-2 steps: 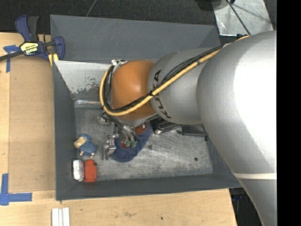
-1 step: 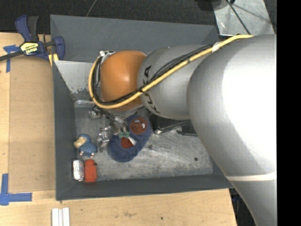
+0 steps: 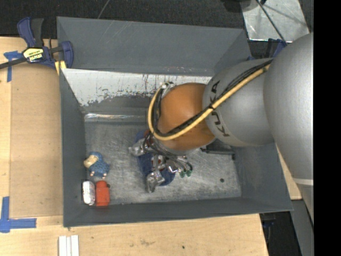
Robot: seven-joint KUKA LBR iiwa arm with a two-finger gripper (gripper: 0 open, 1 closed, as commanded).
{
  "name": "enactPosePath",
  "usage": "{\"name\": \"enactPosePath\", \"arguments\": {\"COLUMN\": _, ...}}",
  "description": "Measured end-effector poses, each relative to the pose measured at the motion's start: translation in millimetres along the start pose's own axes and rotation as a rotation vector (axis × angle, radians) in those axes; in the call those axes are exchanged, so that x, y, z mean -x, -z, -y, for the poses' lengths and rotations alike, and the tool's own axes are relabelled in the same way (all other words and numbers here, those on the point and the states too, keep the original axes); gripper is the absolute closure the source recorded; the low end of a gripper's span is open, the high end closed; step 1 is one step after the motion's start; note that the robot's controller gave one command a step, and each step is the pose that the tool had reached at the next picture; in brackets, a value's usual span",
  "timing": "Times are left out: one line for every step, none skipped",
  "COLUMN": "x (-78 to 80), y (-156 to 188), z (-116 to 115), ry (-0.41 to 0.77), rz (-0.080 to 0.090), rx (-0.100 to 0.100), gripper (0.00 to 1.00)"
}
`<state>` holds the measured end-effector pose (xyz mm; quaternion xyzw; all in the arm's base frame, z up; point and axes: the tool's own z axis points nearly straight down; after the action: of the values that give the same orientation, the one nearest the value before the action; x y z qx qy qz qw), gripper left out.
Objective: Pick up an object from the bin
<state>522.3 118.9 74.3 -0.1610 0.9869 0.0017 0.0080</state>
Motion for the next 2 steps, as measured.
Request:
{"name": "enactPosePath", "arguments": {"x": -22.6, "y": 0, "z": 59, "ry": 0.188, "rz": -0.001, "rx": 0.004, "gripper": 0.0}}
{"name": "enactPosePath", "arguments": {"x": -26.7, "y": -1, "z": 121, "ry": 0.302, "rz": -0.003, "rx": 0.021, "gripper": 0.0}}
